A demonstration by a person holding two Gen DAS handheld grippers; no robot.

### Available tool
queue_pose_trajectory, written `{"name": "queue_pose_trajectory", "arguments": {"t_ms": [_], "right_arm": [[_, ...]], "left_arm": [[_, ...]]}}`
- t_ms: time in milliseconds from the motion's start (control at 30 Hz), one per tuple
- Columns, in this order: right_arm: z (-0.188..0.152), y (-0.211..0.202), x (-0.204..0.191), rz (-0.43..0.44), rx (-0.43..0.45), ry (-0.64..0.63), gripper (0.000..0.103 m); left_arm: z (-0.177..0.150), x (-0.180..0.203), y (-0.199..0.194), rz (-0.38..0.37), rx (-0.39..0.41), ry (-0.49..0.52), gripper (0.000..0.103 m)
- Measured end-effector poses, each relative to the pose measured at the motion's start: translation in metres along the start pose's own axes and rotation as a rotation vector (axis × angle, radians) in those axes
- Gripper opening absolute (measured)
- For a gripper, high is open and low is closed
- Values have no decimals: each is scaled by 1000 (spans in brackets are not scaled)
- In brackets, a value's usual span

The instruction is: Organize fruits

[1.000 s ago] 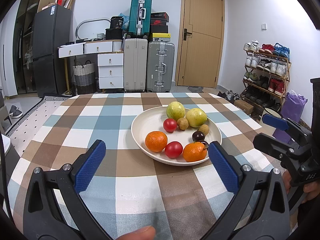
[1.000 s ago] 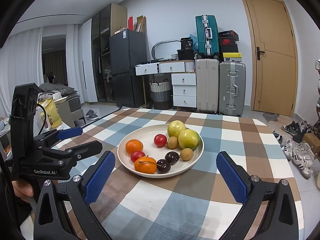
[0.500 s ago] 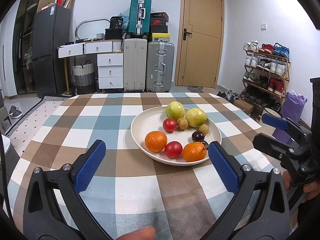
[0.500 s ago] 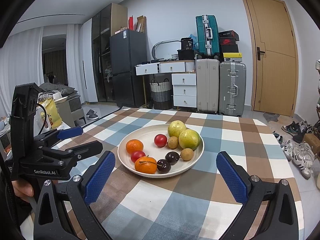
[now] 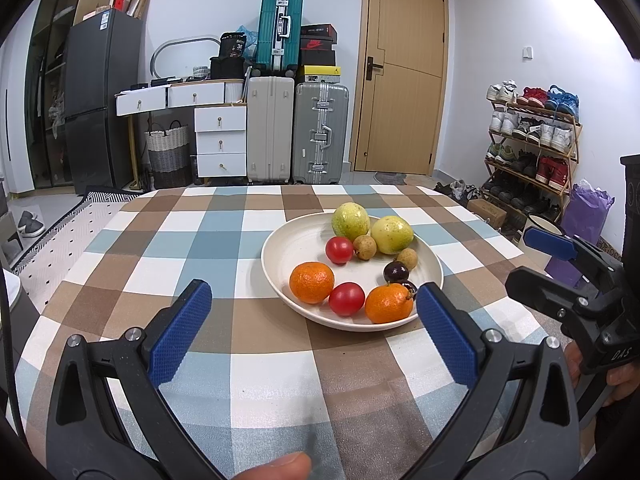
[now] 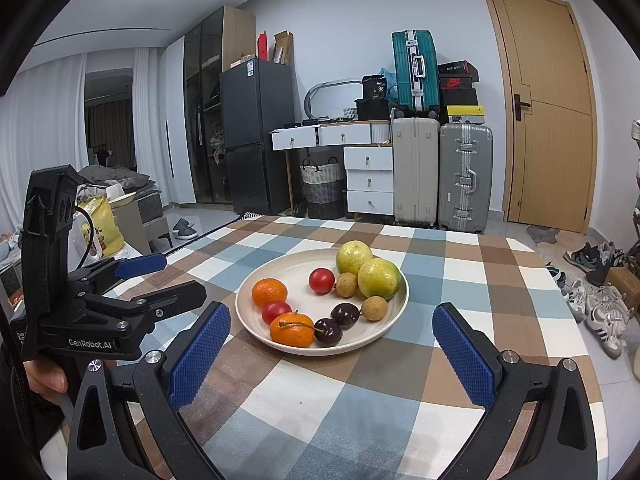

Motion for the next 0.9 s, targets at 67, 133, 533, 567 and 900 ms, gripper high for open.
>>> {"name": "queue_pose_trajectory", "arguments": {"t_ms": [67, 133, 533, 567, 900], "right_arm": [[0, 0, 0, 0, 0, 0, 103], [0, -1, 0, 0, 0, -3, 103], [0, 0, 0, 0, -1, -1, 103], [0, 0, 0, 0, -1, 0, 103], [-1, 0, -4, 3, -1, -7, 103]], "left_arm": [[0, 0, 0, 0, 0, -1, 102], [0, 0, 0, 0, 1, -1, 102], [0, 0, 0, -1, -1, -3, 102], [0, 0, -1, -1, -1, -3, 102], [0, 0, 0, -6, 0, 2, 102]]}}
Point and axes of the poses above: each gripper's, at about its wrist camera, not at the fingertips, and y roughly the way its jaws point, x to its right, z to its top, the point moved 5 cm from there along y, roughly the way its jaws point, and after that the axes turned 9 degrees about -y, right-handed, at the moved point
